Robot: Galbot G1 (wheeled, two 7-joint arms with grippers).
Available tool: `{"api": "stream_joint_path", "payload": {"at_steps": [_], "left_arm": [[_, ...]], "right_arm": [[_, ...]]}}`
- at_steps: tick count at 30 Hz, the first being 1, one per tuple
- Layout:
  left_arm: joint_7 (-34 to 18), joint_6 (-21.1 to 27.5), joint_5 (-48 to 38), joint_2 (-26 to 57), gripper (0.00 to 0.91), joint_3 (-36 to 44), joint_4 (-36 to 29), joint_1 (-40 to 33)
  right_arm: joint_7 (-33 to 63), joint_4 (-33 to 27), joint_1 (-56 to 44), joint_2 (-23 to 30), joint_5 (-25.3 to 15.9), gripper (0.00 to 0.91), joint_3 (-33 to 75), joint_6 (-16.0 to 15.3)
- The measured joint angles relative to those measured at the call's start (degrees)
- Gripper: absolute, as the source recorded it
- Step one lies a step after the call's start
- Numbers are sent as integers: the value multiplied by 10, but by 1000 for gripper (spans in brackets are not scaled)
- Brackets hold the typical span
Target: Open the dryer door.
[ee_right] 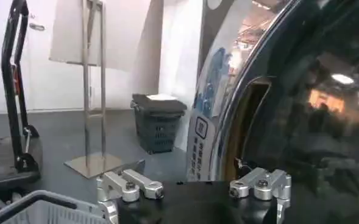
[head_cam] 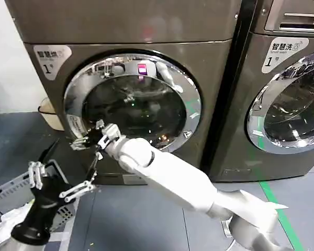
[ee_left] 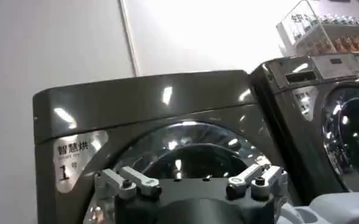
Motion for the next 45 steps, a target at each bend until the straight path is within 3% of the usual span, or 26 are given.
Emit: {"api": "stream_joint_path", "payload": {"at_steps": [18,45], "left_arm": [[1,-2,0,0,907,-8,0,1],[1,-3,-10,4,907,-38,11,3]], "right_arm": [[-47,-28,5,8,-6,907,-1,4],[-128,-38,12,-12,-5,907,3,34]]}}
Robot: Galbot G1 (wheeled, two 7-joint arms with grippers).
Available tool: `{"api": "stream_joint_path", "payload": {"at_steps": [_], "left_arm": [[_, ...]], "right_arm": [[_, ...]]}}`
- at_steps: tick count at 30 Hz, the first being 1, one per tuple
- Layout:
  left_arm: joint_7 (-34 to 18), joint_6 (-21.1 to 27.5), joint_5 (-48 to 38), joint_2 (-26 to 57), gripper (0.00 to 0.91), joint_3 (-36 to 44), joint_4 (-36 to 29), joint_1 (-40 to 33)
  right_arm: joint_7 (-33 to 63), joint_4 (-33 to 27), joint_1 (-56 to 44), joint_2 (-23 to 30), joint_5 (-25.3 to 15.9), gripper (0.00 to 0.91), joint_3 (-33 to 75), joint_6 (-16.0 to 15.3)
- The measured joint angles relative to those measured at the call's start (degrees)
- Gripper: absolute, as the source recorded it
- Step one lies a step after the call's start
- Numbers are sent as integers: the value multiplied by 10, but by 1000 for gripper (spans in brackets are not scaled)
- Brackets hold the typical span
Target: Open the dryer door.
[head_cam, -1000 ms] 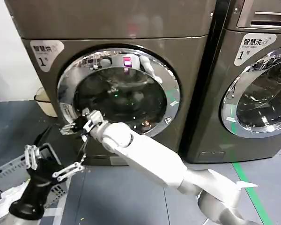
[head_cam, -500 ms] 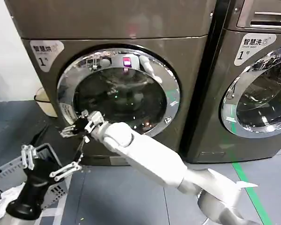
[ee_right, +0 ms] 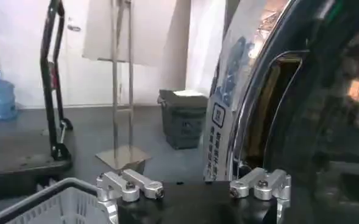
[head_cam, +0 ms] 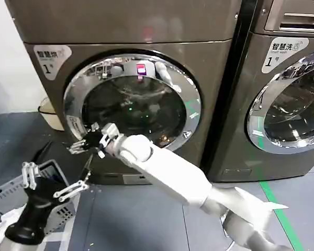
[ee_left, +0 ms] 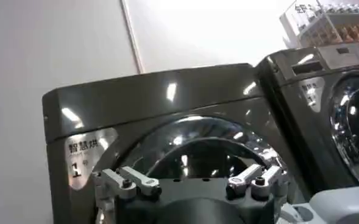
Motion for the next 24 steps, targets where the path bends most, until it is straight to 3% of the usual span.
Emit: {"api": "stream_joint_path", "payload": {"at_steps": [10,24], "left_arm": [[2,-10,-7,1,907,-39,21,12],[1,11,-58,20,907,-119,54,4]], "right_arm": [[-10,29,12,-23,24,907,-9,-4],[-12,105,26,-70,79,907,-34,-19]]}}
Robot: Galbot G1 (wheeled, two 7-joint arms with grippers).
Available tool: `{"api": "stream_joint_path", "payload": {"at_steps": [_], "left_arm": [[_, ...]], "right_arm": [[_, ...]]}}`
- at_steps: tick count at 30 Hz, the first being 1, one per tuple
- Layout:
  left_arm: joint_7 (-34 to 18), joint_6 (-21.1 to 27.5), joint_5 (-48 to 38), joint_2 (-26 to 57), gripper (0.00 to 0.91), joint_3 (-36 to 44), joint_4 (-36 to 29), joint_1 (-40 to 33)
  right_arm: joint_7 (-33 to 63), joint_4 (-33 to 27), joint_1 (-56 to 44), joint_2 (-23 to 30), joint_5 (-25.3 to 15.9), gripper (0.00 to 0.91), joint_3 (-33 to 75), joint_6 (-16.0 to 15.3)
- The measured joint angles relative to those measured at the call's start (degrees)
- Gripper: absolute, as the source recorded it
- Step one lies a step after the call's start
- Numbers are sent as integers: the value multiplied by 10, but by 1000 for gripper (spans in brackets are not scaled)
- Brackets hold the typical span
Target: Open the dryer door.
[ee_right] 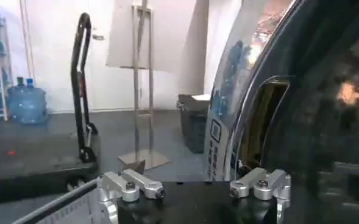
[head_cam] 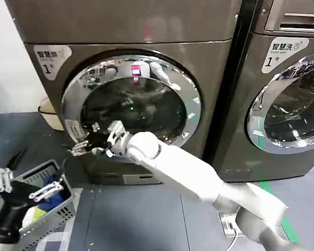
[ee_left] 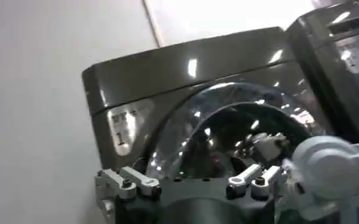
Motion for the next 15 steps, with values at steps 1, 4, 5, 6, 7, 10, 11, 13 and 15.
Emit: {"api": "stream_joint_path", "payload": {"at_steps": [1,4,5,6,7,10,11,13,15], "left_arm": [[0,0,-1,3,907,-4,4,-1],[0,1,-5,10,907,-14,13,-4],[-1,2,-7,13,907,-17,15,-5],[-1,3,-10,15,907,-19,18,-7],[-1,4,-13,18,907,-23,21,-8],[-1,6,-21,28,907,-32,30,-11],[-2,7,-23,31,907,-34,34,-13],[-2,7,-25,37,907,-37,41,-15],[-2,8,-29,45,907,-40,48,-18]], "right_arm": [[-1,7,1,-4,3,907,-1,0],[-9,24,3,-15,12,907,-5,0],[-11,29,4,-19,14,907,-6,0],[-14,35,4,-24,16,907,-7,0],[-16,41,5,-28,18,907,-8,1],[-23,56,9,-42,24,907,-11,2],[-25,61,10,-46,28,907,-11,3],[-30,70,13,-55,35,907,-12,5],[-38,80,15,-65,42,907,-13,7]]}}
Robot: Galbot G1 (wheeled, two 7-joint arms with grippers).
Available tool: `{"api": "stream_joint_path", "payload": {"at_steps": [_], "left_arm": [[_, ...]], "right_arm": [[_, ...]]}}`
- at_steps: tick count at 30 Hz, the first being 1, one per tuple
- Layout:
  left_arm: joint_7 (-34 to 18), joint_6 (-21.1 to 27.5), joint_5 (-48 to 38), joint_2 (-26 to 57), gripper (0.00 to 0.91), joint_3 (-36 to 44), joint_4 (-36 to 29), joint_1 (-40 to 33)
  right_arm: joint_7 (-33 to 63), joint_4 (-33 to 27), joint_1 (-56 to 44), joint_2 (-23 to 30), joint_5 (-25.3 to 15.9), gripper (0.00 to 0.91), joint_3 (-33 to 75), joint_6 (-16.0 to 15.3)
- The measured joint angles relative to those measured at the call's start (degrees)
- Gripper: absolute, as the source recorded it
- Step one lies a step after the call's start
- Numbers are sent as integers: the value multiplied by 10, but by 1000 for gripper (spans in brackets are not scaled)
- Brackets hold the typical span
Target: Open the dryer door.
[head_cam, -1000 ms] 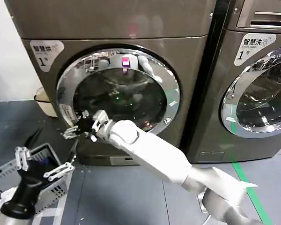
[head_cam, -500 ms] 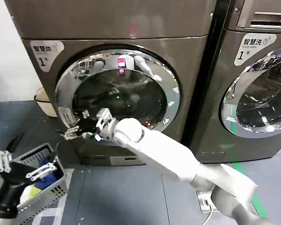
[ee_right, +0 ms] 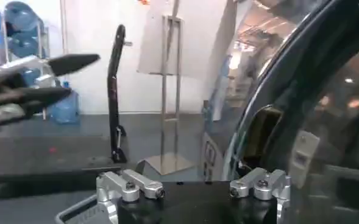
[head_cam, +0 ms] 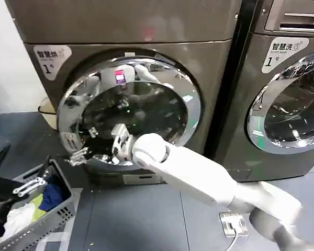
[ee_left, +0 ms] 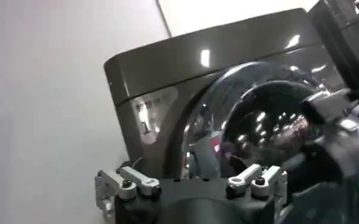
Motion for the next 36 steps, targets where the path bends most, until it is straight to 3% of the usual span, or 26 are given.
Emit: {"api": "stream_joint_path", "payload": {"at_steps": [13,23,36], "left_arm": [[-2,2,-20,56,907,-6,38,-14],[-7,0,-30,87,907,-13,66,-26],[-7,-4,-39,99,907,-37,89,-24]], "right_arm": [[-99,59,15,-87,60,907,-5,15],[-171,84,21,-133,76,907,-10,32],[-169,63,28,-118,73,907,-12,39]]}}
